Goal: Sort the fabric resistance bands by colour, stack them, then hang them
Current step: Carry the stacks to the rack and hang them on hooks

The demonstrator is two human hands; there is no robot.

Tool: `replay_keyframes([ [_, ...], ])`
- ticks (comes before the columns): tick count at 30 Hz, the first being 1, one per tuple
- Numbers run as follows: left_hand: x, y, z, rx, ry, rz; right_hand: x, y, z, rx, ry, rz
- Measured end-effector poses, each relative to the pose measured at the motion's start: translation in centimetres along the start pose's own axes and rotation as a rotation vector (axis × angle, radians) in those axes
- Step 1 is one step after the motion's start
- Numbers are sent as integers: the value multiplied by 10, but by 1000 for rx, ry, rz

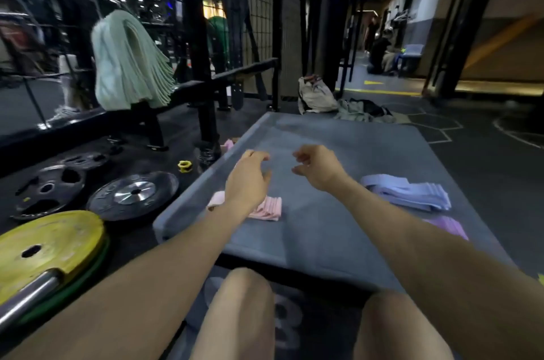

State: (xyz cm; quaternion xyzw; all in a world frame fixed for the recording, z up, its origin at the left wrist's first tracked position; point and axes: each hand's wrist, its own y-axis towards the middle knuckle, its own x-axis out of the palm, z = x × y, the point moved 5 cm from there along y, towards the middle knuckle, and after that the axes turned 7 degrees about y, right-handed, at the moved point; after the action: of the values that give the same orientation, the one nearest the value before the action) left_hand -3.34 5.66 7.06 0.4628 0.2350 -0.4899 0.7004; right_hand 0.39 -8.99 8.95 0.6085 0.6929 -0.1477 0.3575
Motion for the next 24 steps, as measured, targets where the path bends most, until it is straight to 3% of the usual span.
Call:
replay_keyframes([
  [12,76,-13,-18,-26,-29,-159,33,-13,76,97,-43,-37],
  [24,53,-10,-117,-237,44,-31,127,26,27,-108,-88,-199],
])
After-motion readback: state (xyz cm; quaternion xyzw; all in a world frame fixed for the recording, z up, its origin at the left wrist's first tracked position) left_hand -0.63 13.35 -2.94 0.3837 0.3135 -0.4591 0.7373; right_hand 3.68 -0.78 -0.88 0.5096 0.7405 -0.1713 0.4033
